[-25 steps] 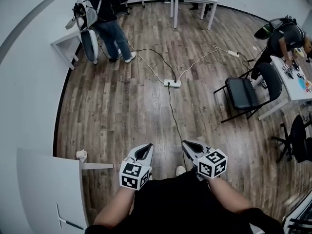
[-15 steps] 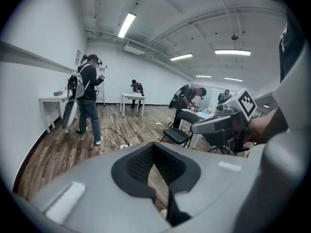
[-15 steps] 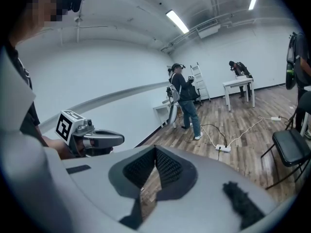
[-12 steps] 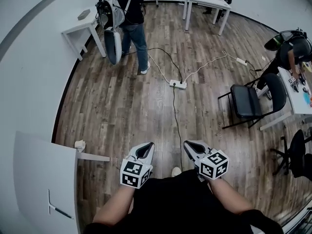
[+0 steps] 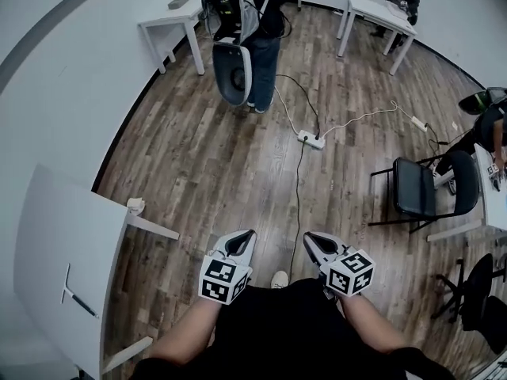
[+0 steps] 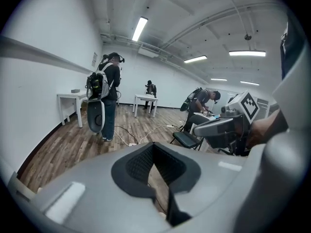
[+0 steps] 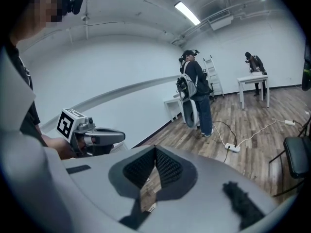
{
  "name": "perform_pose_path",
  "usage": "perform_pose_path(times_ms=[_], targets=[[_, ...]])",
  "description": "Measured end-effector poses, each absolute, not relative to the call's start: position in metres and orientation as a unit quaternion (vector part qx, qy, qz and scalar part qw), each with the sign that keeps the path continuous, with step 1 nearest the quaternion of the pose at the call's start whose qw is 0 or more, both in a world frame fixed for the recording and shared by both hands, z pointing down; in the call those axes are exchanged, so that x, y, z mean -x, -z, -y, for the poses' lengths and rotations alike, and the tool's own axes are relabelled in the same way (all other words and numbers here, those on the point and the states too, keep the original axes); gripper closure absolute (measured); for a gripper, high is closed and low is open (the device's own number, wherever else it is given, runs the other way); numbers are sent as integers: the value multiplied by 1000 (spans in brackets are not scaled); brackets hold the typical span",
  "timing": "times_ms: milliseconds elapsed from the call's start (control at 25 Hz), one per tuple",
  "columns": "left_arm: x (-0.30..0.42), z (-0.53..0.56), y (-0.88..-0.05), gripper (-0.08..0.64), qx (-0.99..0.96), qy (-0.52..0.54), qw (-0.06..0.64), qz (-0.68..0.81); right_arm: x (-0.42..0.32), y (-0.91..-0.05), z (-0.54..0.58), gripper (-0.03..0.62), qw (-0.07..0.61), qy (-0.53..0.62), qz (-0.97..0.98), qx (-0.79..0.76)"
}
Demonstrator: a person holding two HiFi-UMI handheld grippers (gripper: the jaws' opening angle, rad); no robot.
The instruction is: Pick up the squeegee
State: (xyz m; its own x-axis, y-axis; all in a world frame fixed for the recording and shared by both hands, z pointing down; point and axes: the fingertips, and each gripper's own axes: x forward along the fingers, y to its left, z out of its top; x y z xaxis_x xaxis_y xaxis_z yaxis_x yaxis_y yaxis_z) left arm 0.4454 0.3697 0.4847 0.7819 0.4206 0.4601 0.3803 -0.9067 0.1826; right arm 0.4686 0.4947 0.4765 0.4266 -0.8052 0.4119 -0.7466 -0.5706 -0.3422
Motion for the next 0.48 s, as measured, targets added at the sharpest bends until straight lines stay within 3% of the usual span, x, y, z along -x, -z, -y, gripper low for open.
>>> perform_pose_path(times_ms=[480], targets=[[-397,-332,-496,554,-958,-260,67,-103,-445,-490,-455,588,35,287,-545,787]])
